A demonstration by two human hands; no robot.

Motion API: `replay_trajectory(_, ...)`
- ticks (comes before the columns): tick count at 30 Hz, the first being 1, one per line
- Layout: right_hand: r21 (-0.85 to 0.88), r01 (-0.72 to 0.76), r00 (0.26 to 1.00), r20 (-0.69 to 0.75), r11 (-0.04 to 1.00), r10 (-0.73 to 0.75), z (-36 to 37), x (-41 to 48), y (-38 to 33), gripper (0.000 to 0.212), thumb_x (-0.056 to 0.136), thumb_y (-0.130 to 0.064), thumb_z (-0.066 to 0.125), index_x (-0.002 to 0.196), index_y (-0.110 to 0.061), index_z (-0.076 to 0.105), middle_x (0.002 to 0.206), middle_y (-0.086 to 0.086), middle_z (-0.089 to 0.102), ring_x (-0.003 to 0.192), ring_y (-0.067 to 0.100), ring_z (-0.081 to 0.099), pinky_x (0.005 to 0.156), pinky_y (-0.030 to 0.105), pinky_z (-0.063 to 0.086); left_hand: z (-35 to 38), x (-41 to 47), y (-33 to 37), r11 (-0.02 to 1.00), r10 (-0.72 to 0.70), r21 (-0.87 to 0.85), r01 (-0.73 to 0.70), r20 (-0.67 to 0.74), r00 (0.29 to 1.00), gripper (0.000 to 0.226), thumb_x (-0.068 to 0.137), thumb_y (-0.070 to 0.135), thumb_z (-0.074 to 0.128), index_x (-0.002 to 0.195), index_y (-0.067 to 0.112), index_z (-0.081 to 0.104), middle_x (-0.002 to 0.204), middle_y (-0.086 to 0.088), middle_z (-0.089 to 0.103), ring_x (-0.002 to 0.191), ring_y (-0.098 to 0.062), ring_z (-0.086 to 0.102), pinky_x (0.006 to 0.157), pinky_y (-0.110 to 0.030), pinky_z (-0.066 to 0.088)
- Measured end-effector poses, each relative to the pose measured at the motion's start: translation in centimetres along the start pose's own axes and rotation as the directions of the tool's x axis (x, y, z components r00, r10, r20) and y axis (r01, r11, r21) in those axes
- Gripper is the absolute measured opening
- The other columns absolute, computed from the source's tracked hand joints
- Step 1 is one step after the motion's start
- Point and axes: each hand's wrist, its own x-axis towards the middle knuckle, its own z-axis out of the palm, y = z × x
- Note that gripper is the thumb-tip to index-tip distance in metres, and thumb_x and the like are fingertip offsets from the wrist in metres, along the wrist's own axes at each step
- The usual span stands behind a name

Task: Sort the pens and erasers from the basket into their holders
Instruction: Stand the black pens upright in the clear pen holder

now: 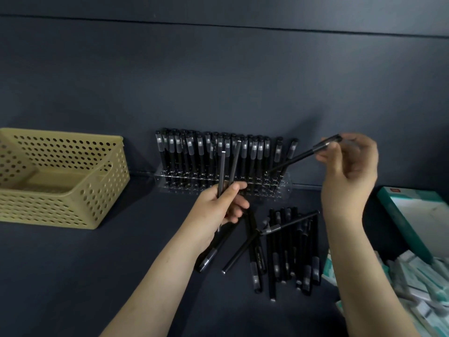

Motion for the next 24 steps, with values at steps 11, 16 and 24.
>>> replay_trajectory(11,-0.232,0.173,0.98,0.14,0.957,-0.143,1.2,-0.8,0.5,0.015,0.097,-0.012,0.056,0.107,-0.023,0.056,0.093,-0.005,0.066,0.089,0.013,0.067,0.082,0.023,0.054,0.4,0.1,0.3,0.976,-0.053,-0.207,0.059,0.032,0.998,0.006,0.101,0.017,0.046,0.097,0.011,0.046,0.064,-0.002,0.058,0.045,-0.01,0.035,0.041,-0.019,0.025)
replay_trajectory(16,-0.36,0.364,0.919,0.289,0.859,-0.268,2.4,0.1,1.0,0.017,0.094,-0.009,0.061,0.109,-0.005,0.066,0.098,0.0,0.067,0.089,0.016,0.065,0.085,0.02,0.05,0.2,0.0,0.5,0.976,-0.042,-0.214,0.043,0.012,0.999,0.004,0.099,0.016,0.049,0.097,0.014,0.051,0.069,-0.002,0.063,0.048,-0.011,0.039,0.042,-0.02,0.027)
replay_trajectory(24,-0.52,0.474,0.869,0.408,0.711,-0.28,3.3,0.3,2.9,0.029,0.096,-0.021,0.057,0.12,-0.012,0.068,0.111,0.01,0.055,0.094,0.023,0.048,0.091,0.031,0.042,-0.3,0.0,0.4,0.983,-0.01,-0.185,0.006,-0.019,1.0,0.009,0.097,0.021,0.052,0.103,0.015,0.056,0.071,-0.005,0.067,0.043,-0.009,0.036,0.037,-0.018,0.023)
